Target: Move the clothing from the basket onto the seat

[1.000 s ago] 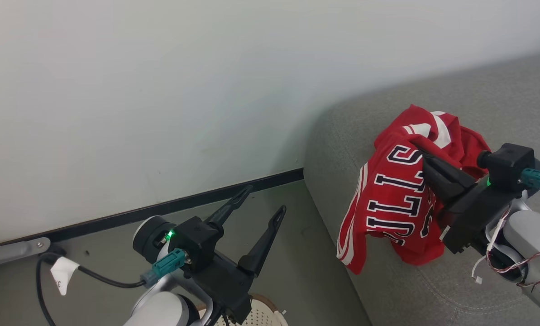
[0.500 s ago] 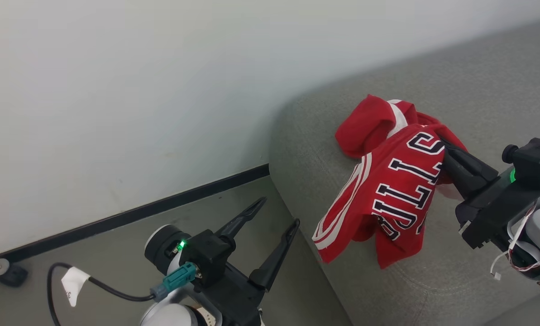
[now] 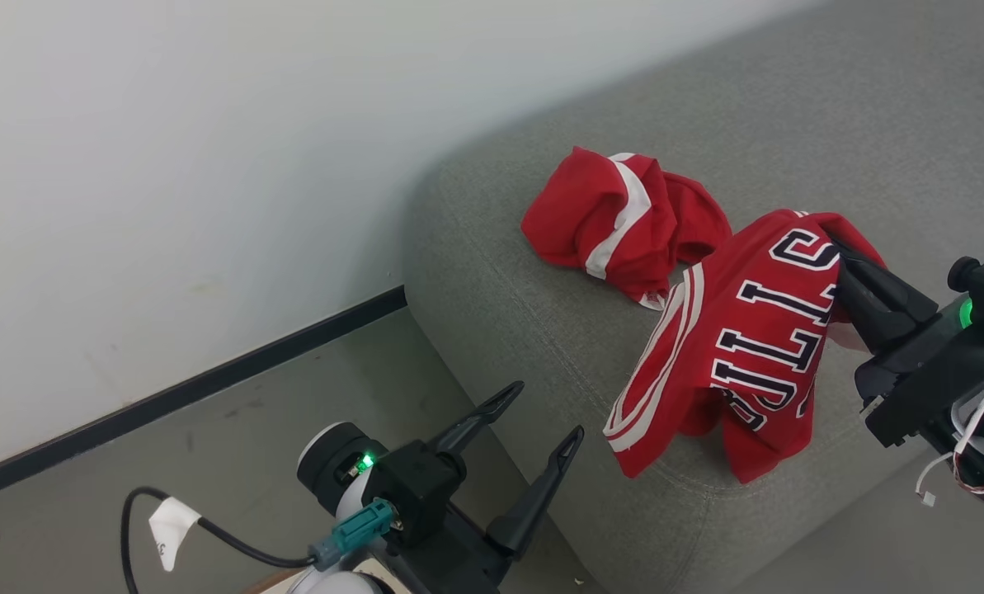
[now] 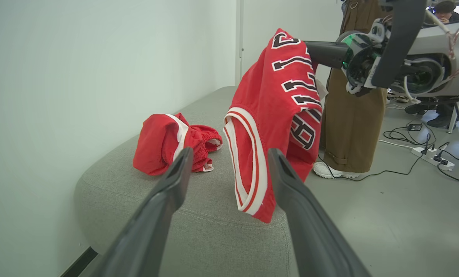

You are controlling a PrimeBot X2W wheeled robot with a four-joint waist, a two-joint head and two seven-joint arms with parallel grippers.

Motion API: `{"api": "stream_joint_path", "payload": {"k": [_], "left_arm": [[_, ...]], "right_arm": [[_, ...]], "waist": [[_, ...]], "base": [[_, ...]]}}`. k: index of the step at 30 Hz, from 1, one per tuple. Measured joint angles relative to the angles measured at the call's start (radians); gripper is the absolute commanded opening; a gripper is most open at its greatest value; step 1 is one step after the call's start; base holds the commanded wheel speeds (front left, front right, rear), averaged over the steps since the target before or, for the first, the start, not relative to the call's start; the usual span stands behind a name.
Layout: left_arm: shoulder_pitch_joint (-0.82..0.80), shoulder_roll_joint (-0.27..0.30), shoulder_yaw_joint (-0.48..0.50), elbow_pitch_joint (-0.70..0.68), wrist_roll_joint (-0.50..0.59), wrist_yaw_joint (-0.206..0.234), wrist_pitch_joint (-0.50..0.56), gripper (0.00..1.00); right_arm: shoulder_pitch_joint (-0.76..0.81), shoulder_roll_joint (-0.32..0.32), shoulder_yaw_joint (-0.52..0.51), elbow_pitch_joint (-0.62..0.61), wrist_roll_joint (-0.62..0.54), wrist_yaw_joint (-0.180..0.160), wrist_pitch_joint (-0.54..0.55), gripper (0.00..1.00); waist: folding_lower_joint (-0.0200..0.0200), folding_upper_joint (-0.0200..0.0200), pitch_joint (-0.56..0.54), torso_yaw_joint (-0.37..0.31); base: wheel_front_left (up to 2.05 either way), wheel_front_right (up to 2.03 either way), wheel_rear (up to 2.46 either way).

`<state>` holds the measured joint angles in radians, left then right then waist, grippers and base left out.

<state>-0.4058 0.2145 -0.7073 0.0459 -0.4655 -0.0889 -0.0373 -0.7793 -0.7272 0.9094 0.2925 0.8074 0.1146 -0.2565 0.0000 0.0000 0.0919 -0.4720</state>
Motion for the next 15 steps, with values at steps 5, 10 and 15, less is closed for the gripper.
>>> {"api": "stream_joint_path", "payload": {"k": [5,10,15], "left_arm": [[-0.006,-0.02,-0.017,-0.002,0.004,0.0,0.011,1.0],[-0.041,-0.026,-0.025,-0.001,0.022,-0.003,0.018,1.0],[-0.071,-0.027,-0.026,-0.001,0.029,-0.008,0.028,1.0]], "right_arm": [[0.016,-0.004,-0.025,0.002,0.0,0.0,0.0,0.0],[-0.002,0.002,-0.069,0.03,0.001,0.001,0.0,0.0],[-0.104,0.002,-0.136,0.092,0.005,0.006,0.0,0.0]], "waist": [[0.0,0.0,0.026,-0.036],[0.0,0.0,0.063,-0.049],[0.0001,0.0001,0.095,-0.039]], "base": [[0.0,0.0,0.0],[0.0,0.0,0.0],[0.0,0.0,0.0]]}}
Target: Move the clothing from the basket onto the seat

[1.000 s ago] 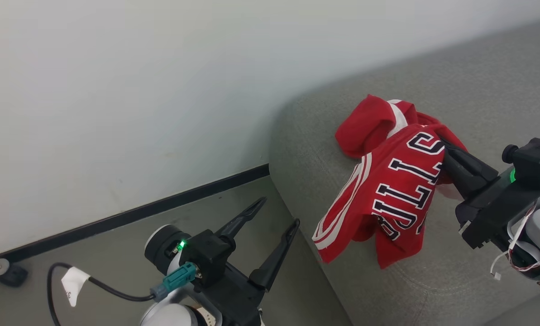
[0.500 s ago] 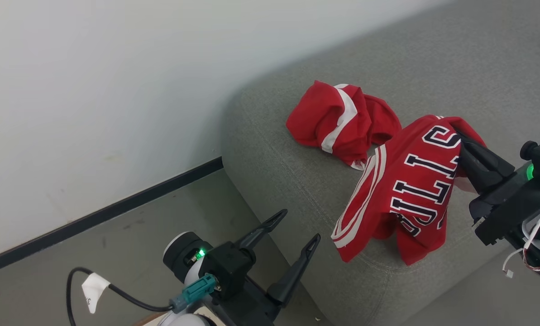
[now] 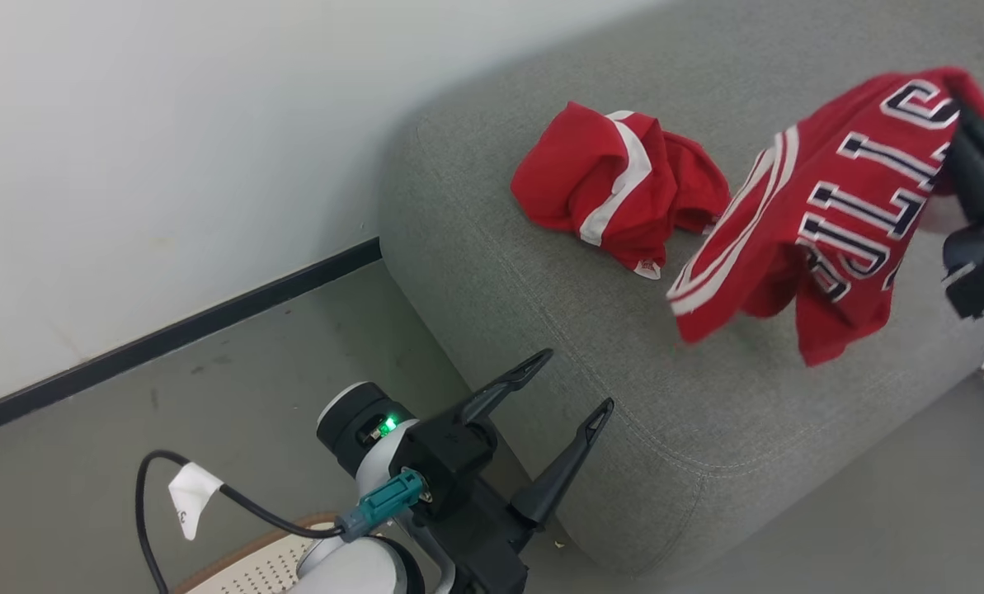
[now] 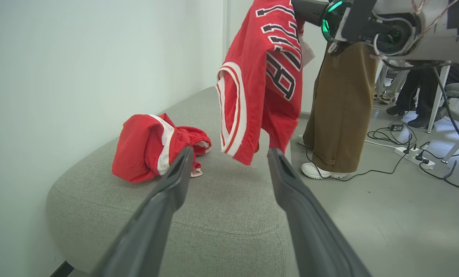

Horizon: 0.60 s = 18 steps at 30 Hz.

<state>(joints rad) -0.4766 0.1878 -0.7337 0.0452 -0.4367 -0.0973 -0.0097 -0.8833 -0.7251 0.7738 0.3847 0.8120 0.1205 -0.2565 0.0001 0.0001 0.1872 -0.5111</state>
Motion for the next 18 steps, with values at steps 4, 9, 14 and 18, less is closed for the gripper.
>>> {"api": "stream_joint_path", "payload": {"k": [4,9,14,18], "left_arm": [[-0.021,-0.001,-0.001,-0.007,0.008,0.0,0.009,1.0],[-0.068,-0.01,-0.004,-0.037,0.021,0.0,0.026,1.0],[-0.117,-0.033,-0.01,-0.055,0.036,0.001,0.044,1.0],[-0.154,-0.046,-0.018,-0.061,0.059,0.0,0.054,1.0]], "right_arm": [[-0.094,-0.001,-0.051,0.067,0.014,0.003,0.0,0.0],[-0.205,-0.035,-0.114,0.201,0.027,0.003,0.0,0.0],[-0.263,-0.07,-0.144,0.297,0.029,0.003,0.0,0.0],[-0.292,-0.071,-0.152,0.353,0.028,0.003,0.0,0.0]], "waist": [[0.0,0.0,0.021,0.024],[0.0,0.0,0.064,0.071],[0.0,0.0,0.107,0.121],[0.0001,0.0,0.146,0.166]], "base": [[0.0,0.0,0.0],[0.0,0.0,0.0],[0.0,0.0,0.0],[0.0,0.0,0.0]]}}
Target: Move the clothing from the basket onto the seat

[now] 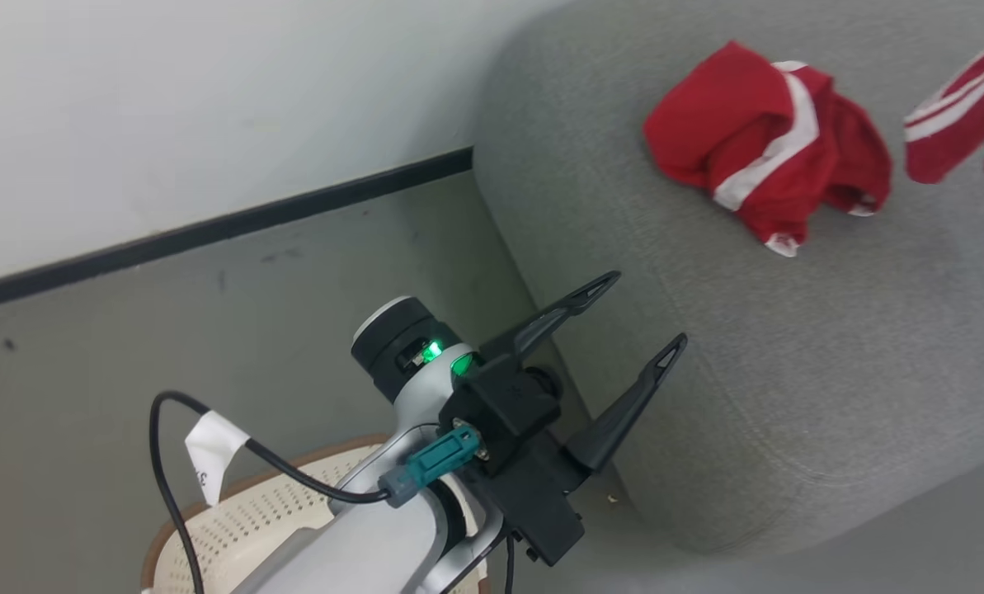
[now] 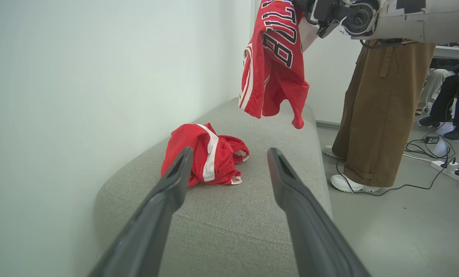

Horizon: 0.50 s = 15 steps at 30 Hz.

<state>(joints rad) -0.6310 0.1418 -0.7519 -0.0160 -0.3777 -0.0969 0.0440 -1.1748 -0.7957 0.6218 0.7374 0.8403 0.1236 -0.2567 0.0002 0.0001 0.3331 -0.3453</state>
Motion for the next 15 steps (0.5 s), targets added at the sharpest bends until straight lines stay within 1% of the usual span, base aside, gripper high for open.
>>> {"api": "stream_joint_path", "payload": {"k": [6,15], "left_arm": [[-0.045,-0.019,-0.006,-0.011,0.011,0.0,0.007,1.0],[-0.082,-0.014,0.002,0.003,0.019,-0.001,0.003,1.0]], "right_arm": [[-0.004,0.029,0.019,0.066,-0.005,0.0,0.0,0.0],[0.0,0.136,0.075,0.142,-0.016,0.0,0.0,0.0]], "waist": [[-0.0001,0.0,0.066,0.067],[0.0,0.0,0.16,0.15]], "base": [[0.0,0.0,0.0],[0.0,0.0,0.0]]}}
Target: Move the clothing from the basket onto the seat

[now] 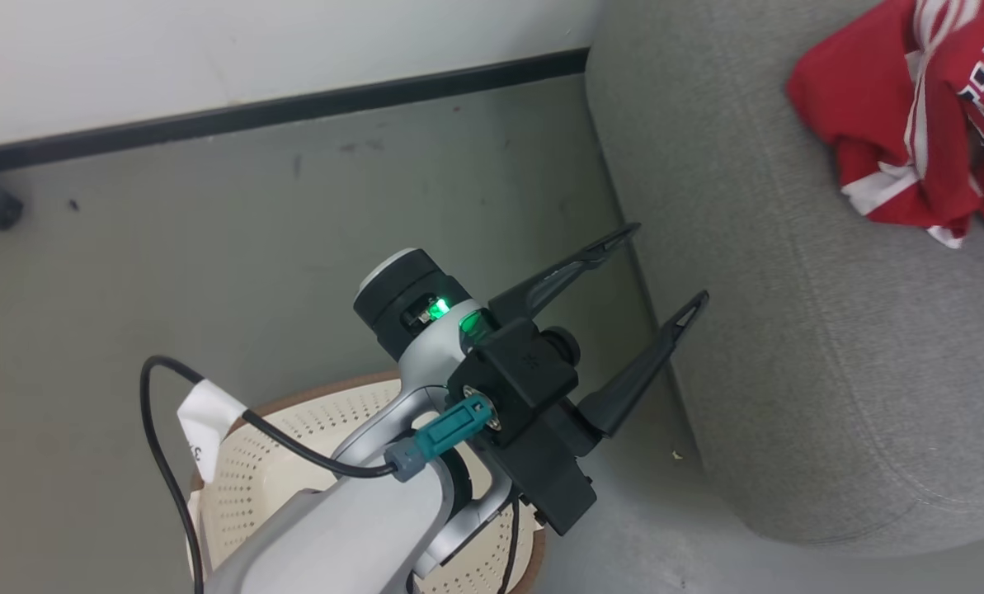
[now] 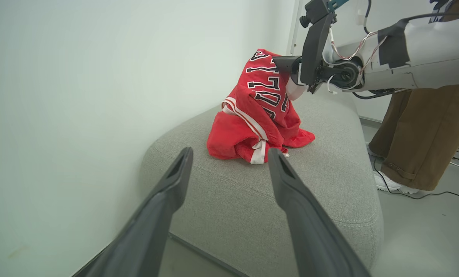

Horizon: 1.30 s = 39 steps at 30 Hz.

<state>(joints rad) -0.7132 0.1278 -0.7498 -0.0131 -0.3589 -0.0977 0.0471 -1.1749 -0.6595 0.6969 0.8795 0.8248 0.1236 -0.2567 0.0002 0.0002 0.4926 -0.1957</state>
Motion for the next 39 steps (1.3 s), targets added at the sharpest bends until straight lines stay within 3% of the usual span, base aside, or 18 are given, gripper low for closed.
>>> {"api": "stream_joint_path", "payload": {"k": [8,10,12,13,14,31,39], "left_arm": [[-0.001,0.015,0.007,0.023,0.001,0.0,-0.014,1.0],[-0.001,0.022,0.01,0.03,0.001,0.0,-0.018,1.0],[-0.001,0.026,0.012,0.034,0.001,-0.001,-0.024,1.0],[-0.001,0.026,0.012,0.036,0.001,-0.001,-0.024,1.0],[-0.001,0.027,0.012,0.037,0.001,-0.001,-0.029,1.0],[0.037,0.048,0.036,0.101,-0.013,-0.007,-0.078,1.0],[0.089,0.058,0.078,0.153,-0.033,0.021,-0.126,1.0]], "right_arm": [[0.036,0.047,0.034,0.029,-0.001,0.0,0.0,0.0],[0.041,0.053,0.045,0.029,-0.001,0.0,0.0,0.31],[0.043,0.055,0.052,0.024,-0.001,0.0,0.0,0.47],[0.045,0.055,0.053,0.022,0.002,0.0,0.0,0.83],[0.049,0.055,0.056,0.019,0.003,0.0,0.0,1.0],[0.161,0.051,0.114,-0.071,0.005,0.0,0.0,1.0],[0.188,0.038,0.103,-0.122,-0.008,0.0,0.0,1.0]], "waist": [[0.0,0.0,0.038,0.034],[-0.0001,0.0,0.038,0.031],[0.0,0.0,0.035,0.025],[-0.0001,-0.0001,0.033,0.021],[-0.0001,-0.0001,0.03,0.017],[-0.0003,-0.0002,-0.052,-0.054],[-0.0003,-0.0002,-0.12,-0.063]], "base": [[0.0,0.0,0.0],[0.0,0.0,0.0],[0.0,0.0,0.0],[0.0,0.0,0.0],[0.0,0.0,0.0],[0.0,0.0,0.0],[0.0,0.0,0.0]]}}
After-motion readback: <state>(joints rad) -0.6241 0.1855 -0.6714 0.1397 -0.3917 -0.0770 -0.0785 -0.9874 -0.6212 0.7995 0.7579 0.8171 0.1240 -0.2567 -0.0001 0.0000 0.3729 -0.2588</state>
